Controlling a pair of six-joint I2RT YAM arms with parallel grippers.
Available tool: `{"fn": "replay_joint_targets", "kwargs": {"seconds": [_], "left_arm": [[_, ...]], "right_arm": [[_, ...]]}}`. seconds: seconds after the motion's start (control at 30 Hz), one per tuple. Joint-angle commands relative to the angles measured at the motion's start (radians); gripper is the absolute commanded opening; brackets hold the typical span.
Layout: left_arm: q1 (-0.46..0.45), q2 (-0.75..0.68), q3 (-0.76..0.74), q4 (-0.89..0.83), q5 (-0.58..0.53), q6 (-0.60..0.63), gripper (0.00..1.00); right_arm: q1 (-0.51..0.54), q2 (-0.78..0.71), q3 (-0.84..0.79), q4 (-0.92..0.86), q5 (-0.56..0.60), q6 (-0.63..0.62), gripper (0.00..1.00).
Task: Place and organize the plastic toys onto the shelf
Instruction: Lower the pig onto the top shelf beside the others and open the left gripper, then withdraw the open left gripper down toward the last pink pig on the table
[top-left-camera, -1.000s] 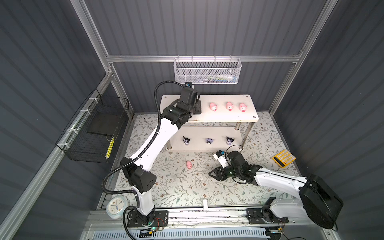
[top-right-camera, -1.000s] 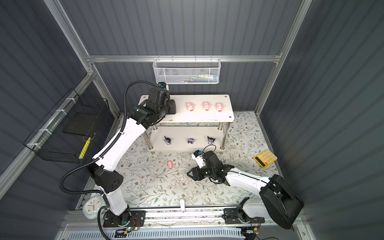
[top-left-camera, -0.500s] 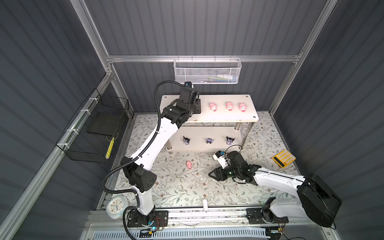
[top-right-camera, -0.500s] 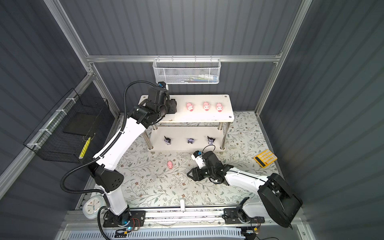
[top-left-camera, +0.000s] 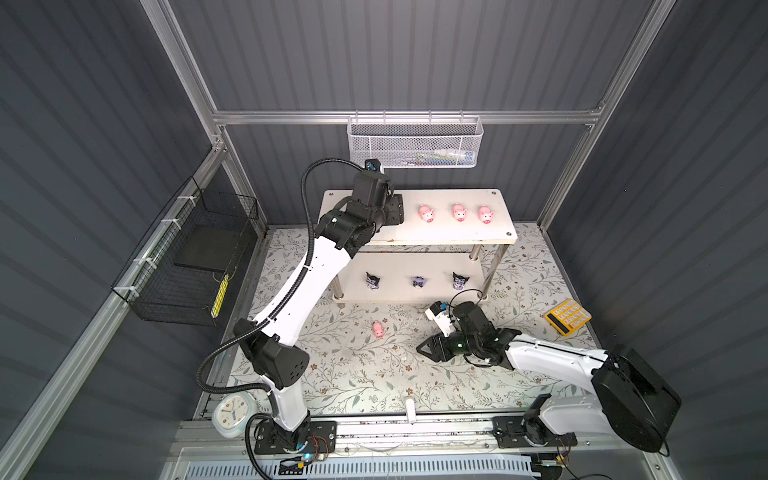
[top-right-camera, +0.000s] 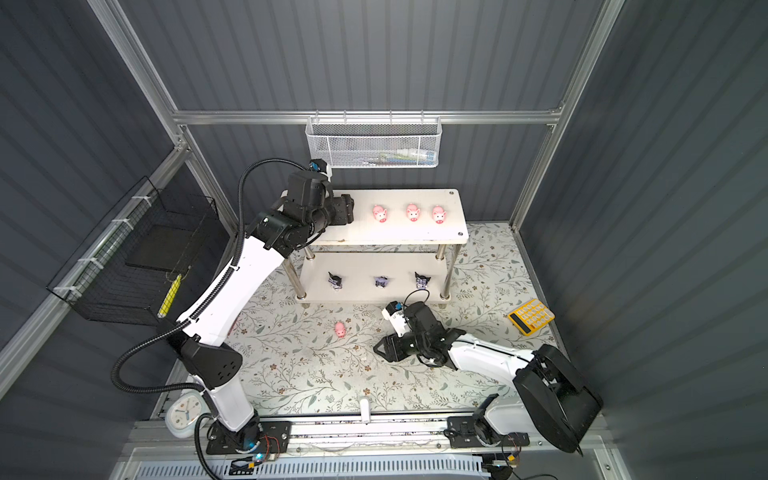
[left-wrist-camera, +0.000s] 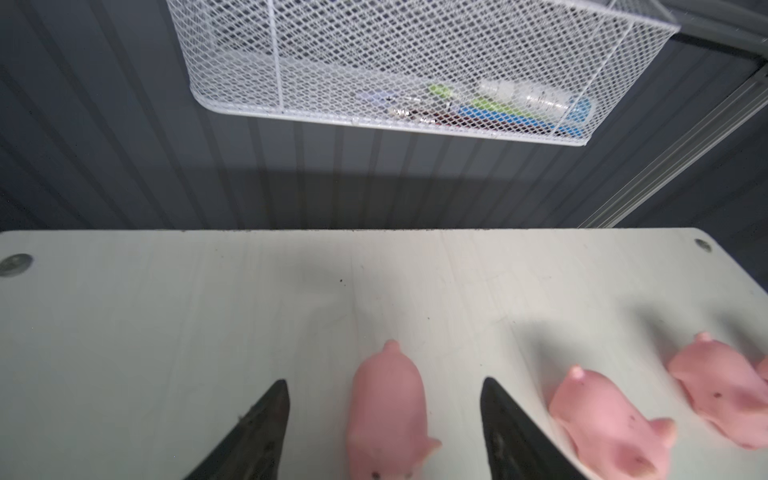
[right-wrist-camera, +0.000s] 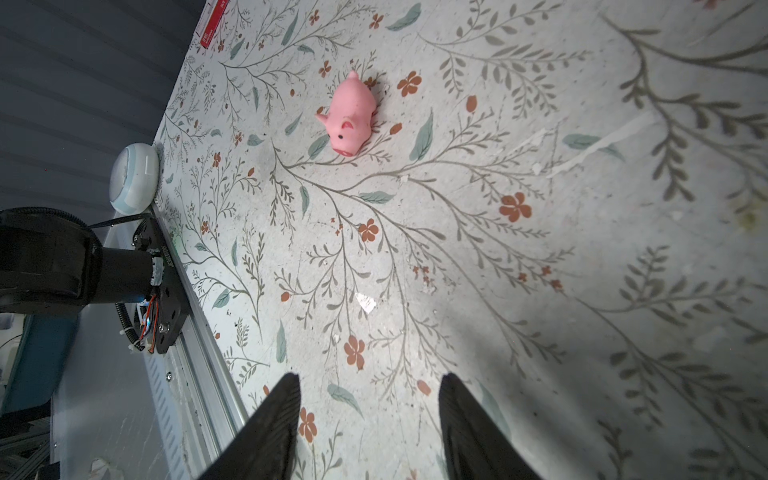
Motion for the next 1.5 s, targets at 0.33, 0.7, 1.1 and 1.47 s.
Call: {"fn": "replay_joint_targets", "kwargs": {"seconds": [0.33, 0.7, 1.1, 1.47], "left_arm": [[0.007, -0.483, -0.428, 0.179, 0.029, 0.027, 0.74], [0.007, -0.877, -0.842, 0.078, 0.119, -0.008, 0.74], [0.007, -1.114, -1.34, 0.209, 0.19, -0.142, 0.77], [-0.12, -0.954, -1.635, 0.534, 0.002, -0.315, 0.77]], "right_arm": [[0.004, 0.004, 0.031, 0.003, 0.021, 0.0, 0.57], [0.003, 0.041, 0.063, -0.02, 0.015, 0.0, 0.57], [0.004, 0.092, 0.133, -0.073, -0.002, -0.024, 0.58], [0.004, 0.074, 0.11, -0.069, 0.022, -0.005, 0.6]]}}
